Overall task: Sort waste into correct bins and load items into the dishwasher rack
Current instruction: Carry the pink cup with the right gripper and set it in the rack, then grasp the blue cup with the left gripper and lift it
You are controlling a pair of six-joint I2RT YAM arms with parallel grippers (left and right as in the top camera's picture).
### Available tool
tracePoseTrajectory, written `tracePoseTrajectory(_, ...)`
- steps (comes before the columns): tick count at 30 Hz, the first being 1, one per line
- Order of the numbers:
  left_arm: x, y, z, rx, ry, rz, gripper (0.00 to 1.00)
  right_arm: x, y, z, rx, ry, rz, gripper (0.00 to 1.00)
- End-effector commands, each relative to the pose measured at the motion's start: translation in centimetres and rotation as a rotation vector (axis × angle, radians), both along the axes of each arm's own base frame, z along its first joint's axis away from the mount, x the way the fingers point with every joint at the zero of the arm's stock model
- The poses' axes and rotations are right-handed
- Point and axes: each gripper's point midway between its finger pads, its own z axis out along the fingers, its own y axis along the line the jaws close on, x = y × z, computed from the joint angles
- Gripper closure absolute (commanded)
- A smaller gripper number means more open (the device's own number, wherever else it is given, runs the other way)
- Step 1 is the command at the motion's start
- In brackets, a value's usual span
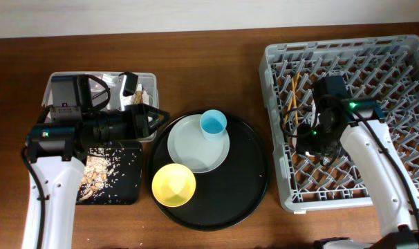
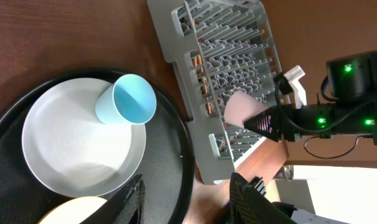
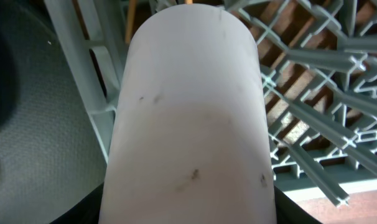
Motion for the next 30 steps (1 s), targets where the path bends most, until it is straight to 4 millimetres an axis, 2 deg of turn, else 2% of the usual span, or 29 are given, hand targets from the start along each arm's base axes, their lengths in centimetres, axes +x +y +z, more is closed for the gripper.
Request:
tracePoseTrajectory(1,0.1,0.1,0.0,0.016,-0.017,-0.008,0.57,0.7,0.0,1.7,0.004,-0.037,0.011,0.62)
tracePoseTrajectory(6,0.1,0.1,-0.1,0.021,-0.024,-0.016,0.57,-0.3,0.0,5.5,0.003,-0.022,0.011,0.63)
tracePoseTrajectory(9,0.0,0.1,-0.1,0.021,-0.021,-0.016,0.57,-2.0,-0.1,6.2,-0.001,0.041,0.012,0.62)
tracePoseTrajectory(13,0.0,0.1,-0.1,0.021,-0.018,-0.016,0.57,-4.1,-0.3,4.8,-0.008,0.14,0.012,0.62)
tracePoseTrajectory(21,-0.1,0.1,-0.2,0.021,-0.017,-0.016,0.57,-4.8,0.1,-0.3,0.011,0.193,0.012,0.62)
tracePoseTrajectory(24,0.0,0.1,-0.1,0.021,-0.018,-0.016,0.57,-4.8,0.1,-0.8,0.011,0.191,0.012,0.62)
tracePoseTrajectory(27,-0.1,0.1,-0.2,0.021,-0.016,-0.016,0.57,-4.8,0.0,-0.8,0.01,0.192,0.012,0.52)
tracePoseTrajectory(28,-0.1,0.1,-0.2,0.021,-0.014,-0.016,0.57,-4.9,0.0,-0.8,0.011,0.195,0.012,0.44)
tracePoseTrajectory(30,-0.1,0.1,-0.2,0.021,-0.014,-0.016,0.57,-5.2,0.0,-0.8,0.01,0.206,0.012,0.37)
